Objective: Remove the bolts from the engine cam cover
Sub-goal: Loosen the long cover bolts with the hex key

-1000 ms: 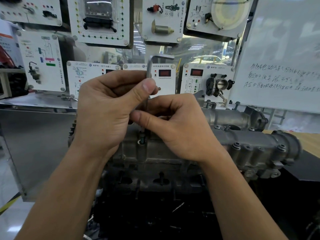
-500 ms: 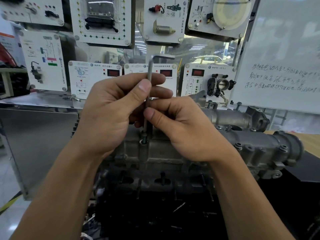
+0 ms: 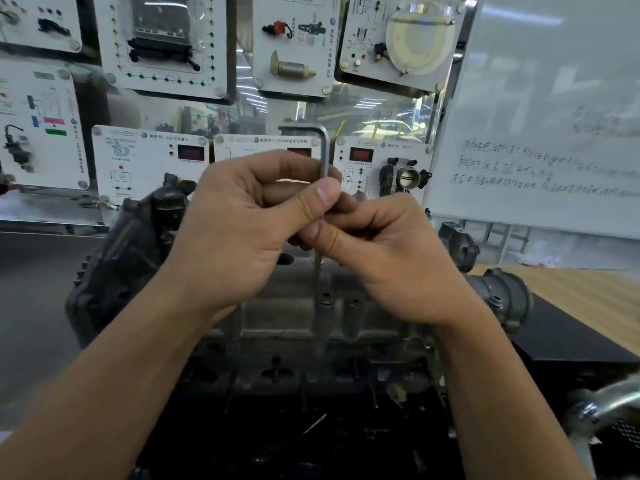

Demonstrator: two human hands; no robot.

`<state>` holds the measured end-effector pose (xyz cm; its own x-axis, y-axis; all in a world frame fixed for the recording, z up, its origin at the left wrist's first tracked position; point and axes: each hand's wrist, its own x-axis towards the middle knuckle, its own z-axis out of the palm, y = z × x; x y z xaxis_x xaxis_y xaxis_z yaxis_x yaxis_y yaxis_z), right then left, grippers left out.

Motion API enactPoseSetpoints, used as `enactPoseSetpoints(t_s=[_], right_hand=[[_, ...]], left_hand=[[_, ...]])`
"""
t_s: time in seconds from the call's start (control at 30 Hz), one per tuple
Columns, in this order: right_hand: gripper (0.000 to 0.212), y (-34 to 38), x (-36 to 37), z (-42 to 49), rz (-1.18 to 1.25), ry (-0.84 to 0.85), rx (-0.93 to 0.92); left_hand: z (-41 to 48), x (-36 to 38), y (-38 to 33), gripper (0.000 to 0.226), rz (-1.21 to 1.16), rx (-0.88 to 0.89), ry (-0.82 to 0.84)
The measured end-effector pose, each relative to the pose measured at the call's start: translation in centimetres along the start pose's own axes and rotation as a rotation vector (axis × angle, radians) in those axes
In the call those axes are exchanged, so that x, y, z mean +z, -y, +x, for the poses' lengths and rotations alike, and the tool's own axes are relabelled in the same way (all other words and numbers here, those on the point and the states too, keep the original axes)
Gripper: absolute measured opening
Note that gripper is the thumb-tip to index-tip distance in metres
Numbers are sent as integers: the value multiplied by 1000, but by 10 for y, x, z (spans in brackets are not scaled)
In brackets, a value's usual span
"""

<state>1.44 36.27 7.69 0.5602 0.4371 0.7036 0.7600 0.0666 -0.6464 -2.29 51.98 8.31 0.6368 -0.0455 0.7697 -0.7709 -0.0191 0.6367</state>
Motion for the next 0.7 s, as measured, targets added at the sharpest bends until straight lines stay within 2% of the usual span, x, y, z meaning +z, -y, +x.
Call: enactPoseSetpoints(t_s=[0.33, 0.53, 0.7], right_hand=[[15, -12, -7, -14, -45, 12, 51], [13, -8, -4, -17, -138, 10, 75], [32, -7, -3, -14, -184, -42, 74]], left_hand=[[-7, 12, 4, 13, 68, -43, 52], [-10, 13, 10, 7, 105, 33, -79], [-6, 14, 12, 15, 158, -20, -164]])
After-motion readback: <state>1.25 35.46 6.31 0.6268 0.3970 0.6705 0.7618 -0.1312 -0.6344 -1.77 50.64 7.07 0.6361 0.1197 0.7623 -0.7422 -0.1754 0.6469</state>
